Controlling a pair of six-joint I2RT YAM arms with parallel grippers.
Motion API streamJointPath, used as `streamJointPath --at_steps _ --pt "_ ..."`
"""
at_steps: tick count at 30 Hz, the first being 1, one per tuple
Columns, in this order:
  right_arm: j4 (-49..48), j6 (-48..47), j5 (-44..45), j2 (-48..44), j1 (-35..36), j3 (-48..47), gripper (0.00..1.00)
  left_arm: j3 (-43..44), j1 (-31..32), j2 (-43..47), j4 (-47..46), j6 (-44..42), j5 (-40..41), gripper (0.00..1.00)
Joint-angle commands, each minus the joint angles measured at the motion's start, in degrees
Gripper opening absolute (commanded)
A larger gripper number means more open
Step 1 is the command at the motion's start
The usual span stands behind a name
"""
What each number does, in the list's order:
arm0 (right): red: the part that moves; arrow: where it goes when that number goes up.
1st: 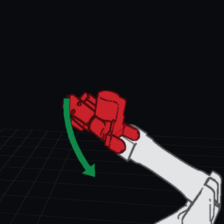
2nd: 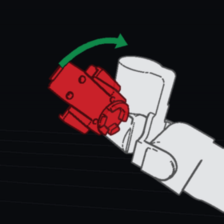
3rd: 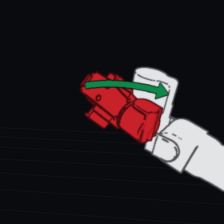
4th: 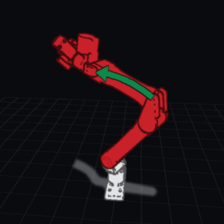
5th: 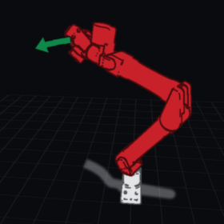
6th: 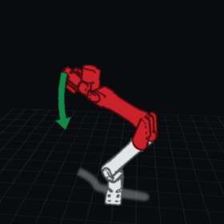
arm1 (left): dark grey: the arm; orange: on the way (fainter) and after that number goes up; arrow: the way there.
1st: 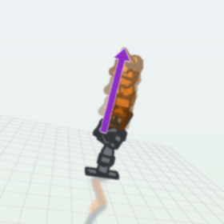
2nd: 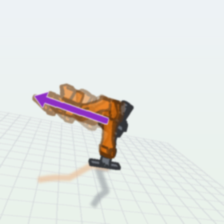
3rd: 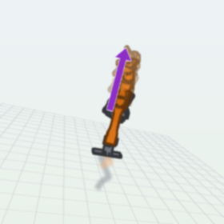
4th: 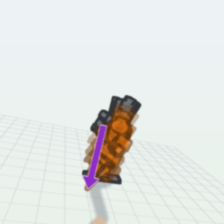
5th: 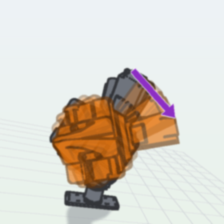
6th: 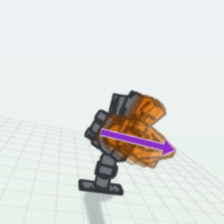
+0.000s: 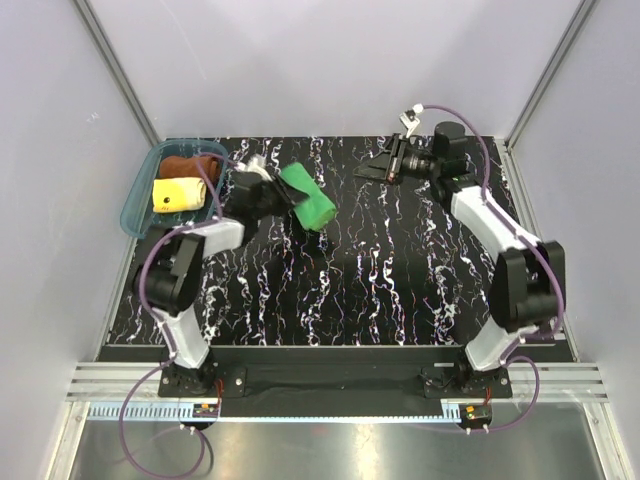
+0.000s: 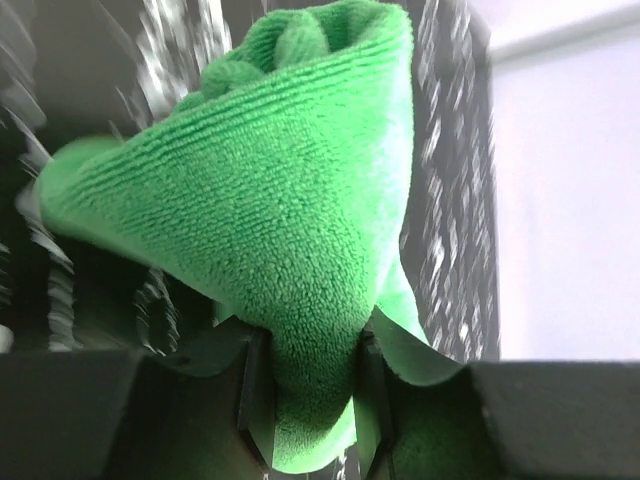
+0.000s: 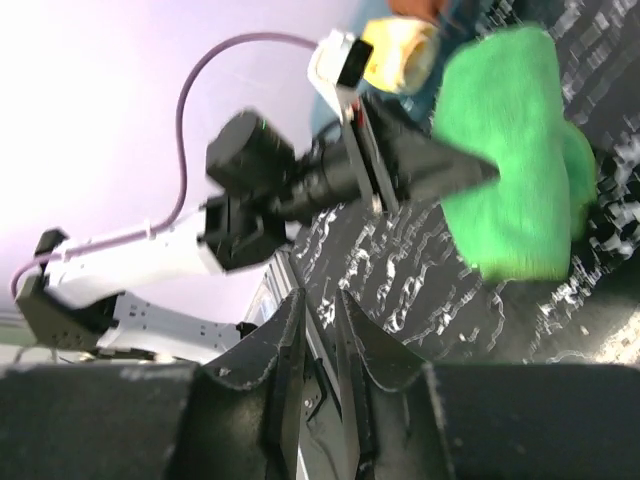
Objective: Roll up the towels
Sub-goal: Place the rolled towel into the container
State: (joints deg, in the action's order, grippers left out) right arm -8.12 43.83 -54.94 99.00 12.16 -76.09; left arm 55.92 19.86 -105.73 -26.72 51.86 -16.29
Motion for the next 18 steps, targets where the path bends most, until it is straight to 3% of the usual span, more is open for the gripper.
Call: streamJointPath --at_steps 1,11,18 --pt "2.06 -1.56 0.89 -3.45 0.58 3.66 0.25 5.68 -4.29 7.8 2.81 -3.69 0.12 0.25" --pt "-3.39 0.9 -0.52 -5.66 0.58 13.86 0.25 9.74 -25.91 15.29 8.88 -5.01 -2.16 0.28" --pt "-4.36 1.17 -2.28 -5.22 0.93 15.8 0.25 0.78 -39.27 12.31 -2.45 2.19 -7.44 0.31"
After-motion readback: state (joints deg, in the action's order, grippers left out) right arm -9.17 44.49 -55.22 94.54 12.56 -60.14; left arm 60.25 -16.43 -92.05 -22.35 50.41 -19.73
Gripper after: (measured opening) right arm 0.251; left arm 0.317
